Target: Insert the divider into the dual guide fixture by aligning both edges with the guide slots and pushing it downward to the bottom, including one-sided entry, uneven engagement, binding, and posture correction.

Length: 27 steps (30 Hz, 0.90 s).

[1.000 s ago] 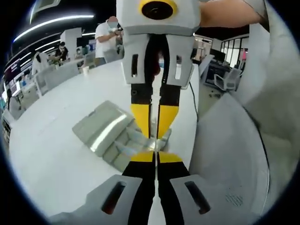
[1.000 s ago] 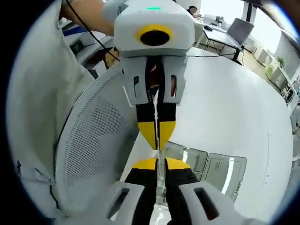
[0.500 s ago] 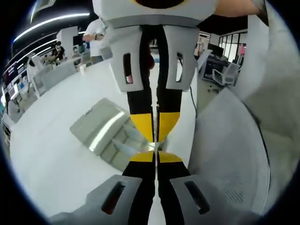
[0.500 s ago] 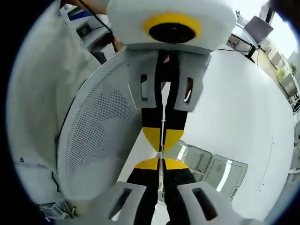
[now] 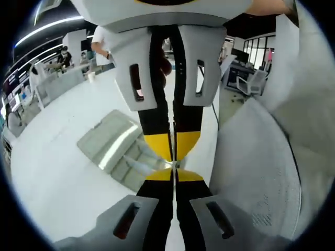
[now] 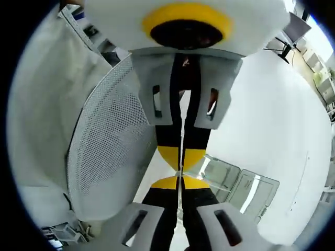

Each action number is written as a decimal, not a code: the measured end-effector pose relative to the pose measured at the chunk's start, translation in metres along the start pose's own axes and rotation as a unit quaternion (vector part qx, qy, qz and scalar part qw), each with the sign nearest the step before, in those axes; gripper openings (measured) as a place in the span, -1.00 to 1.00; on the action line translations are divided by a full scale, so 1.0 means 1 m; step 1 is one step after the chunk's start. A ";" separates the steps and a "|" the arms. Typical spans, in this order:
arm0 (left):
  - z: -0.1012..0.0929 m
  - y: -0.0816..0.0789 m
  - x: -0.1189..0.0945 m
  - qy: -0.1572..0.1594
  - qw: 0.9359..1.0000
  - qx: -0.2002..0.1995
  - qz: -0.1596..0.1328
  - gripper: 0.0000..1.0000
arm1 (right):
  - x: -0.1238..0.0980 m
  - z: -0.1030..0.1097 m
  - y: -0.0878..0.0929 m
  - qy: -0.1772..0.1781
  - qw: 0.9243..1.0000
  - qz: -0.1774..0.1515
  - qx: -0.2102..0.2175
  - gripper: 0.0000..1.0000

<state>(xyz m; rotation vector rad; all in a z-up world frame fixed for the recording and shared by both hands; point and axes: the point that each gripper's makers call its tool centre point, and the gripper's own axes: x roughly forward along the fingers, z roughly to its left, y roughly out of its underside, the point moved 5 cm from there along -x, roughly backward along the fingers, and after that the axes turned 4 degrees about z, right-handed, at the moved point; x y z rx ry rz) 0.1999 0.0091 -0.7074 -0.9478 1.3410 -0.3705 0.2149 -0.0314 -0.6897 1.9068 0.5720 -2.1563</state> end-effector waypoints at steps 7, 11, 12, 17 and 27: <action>0.001 -0.003 0.000 -0.005 1.000 -0.002 -0.003 -1.00 | -0.002 -0.003 0.001 -0.001 1.000 0.004 0.011 -1.00; 0.004 -0.002 -0.001 -0.013 1.000 -0.007 -0.007 -1.00 | -0.003 -0.005 0.001 -0.004 0.999 0.004 0.037 -1.00; 0.004 -0.001 -0.002 -0.016 1.000 -0.003 -0.006 -0.92 | -0.003 -0.005 0.002 -0.005 0.999 0.005 0.042 -1.00; 0.005 0.002 -0.003 -0.026 1.000 -0.012 -0.006 -0.71 | -0.004 -0.011 0.005 -0.013 0.996 0.002 0.085 -1.00; 0.009 0.009 -0.016 -0.062 0.997 -0.043 -0.026 -0.34 | -0.001 -0.029 0.018 -0.019 0.986 0.014 0.167 -1.00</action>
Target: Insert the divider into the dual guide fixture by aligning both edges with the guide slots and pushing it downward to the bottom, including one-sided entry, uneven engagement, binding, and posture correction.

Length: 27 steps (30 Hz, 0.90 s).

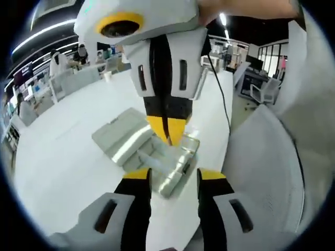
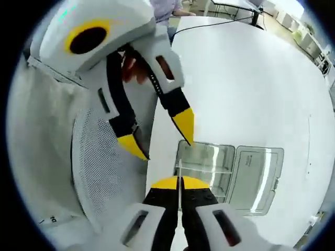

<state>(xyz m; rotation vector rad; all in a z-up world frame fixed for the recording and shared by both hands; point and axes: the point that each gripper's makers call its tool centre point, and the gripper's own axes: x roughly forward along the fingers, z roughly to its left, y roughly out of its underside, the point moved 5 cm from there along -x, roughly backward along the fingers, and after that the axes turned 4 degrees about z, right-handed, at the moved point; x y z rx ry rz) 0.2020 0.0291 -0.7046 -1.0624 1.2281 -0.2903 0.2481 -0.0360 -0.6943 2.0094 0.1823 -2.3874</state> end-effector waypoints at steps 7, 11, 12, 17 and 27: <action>0.001 0.008 -0.004 -0.025 0.999 -0.023 0.005 -0.07 | 0.004 -0.008 -0.001 0.004 1.000 0.007 0.025 -1.00; 0.000 0.014 -0.006 -0.033 0.999 -0.036 0.005 0.05 | 0.007 -0.011 -0.004 0.010 0.999 0.010 0.035 -1.00; -0.001 0.016 -0.006 -0.037 0.998 -0.040 0.006 0.07 | 0.008 -0.012 -0.004 0.012 0.999 0.011 0.038 -1.00; -0.003 0.020 -0.006 -0.045 0.998 -0.049 0.005 0.17 | 0.014 -0.022 -0.004 0.018 0.999 0.016 0.043 -1.00; -0.002 0.021 -0.009 -0.061 0.996 -0.067 -0.001 0.36 | 0.022 -0.030 -0.008 0.026 0.999 0.026 0.040 -1.00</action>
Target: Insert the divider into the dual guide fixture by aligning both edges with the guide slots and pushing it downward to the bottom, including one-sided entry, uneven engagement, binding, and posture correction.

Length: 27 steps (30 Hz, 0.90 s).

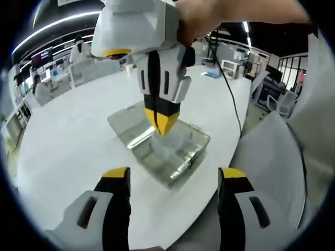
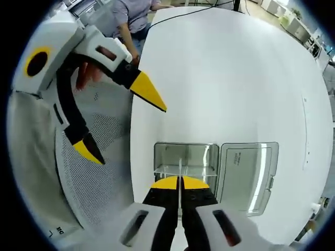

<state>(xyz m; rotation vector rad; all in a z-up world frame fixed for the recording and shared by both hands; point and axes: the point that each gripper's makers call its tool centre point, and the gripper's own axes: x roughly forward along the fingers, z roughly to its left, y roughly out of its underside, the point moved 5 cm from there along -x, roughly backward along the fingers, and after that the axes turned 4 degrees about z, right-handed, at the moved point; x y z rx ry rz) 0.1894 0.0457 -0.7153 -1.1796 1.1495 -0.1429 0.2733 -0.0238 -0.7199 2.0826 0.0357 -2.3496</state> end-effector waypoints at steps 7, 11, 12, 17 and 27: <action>0.000 0.002 0.001 -0.001 1.000 -0.008 0.000 0.42 | 0.002 -0.001 -0.005 0.006 1.000 -0.004 -0.008 -1.00; 0.001 0.004 0.001 -0.001 1.000 -0.011 0.000 0.42 | 0.005 -0.002 -0.007 0.006 1.000 -0.004 -0.015 -1.00; 0.001 0.004 0.001 -0.002 1.000 -0.012 0.000 0.42 | 0.006 -0.003 -0.008 0.005 1.000 -0.005 -0.016 -1.00; 0.002 0.004 0.001 -0.002 1.000 -0.014 -0.002 0.42 | 0.011 -0.004 -0.010 0.008 1.000 -0.007 -0.019 -1.00; 0.002 0.005 0.002 0.000 1.000 -0.015 0.001 0.42 | 0.021 -0.004 -0.008 0.010 1.000 -0.008 -0.019 -1.00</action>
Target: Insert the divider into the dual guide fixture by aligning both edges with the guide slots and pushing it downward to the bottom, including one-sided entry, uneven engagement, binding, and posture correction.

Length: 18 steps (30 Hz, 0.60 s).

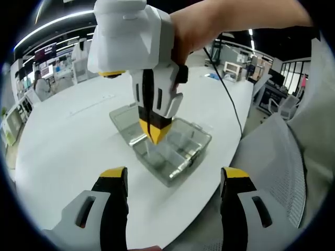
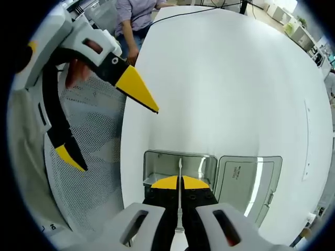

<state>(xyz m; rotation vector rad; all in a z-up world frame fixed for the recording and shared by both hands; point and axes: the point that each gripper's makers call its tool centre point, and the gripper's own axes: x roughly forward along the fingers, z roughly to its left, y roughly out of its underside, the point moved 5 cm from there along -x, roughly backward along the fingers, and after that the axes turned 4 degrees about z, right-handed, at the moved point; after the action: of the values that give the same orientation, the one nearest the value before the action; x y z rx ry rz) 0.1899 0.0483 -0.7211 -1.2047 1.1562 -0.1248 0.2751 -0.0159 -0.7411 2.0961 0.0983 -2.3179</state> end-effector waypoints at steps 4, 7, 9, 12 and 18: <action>0.000 0.000 0.000 0.000 1.000 -0.001 0.000 0.43 | 0.001 0.001 0.001 -0.001 1.000 -0.002 0.001 -1.00; 0.000 0.001 0.000 0.000 1.000 -0.001 0.002 0.43 | -0.001 0.001 0.000 0.000 1.000 -0.003 0.002 -1.00; 0.000 0.001 0.000 0.000 1.000 -0.001 0.001 0.42 | -0.003 0.002 0.000 0.000 1.000 -0.004 0.004 -1.00; 0.000 0.000 0.001 0.000 1.000 0.000 0.001 0.42 | -0.002 0.003 0.000 0.001 1.000 -0.002 0.001 -1.00; -0.001 -0.002 0.000 0.000 1.000 0.000 -0.001 0.42 | -0.005 0.004 0.000 0.002 1.000 -0.002 0.006 -1.00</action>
<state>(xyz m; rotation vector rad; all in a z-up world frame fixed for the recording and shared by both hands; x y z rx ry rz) 0.1898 0.0466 -0.7196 -1.2058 1.1560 -0.1258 0.2717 -0.0162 -0.7361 2.1066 0.0892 -2.3226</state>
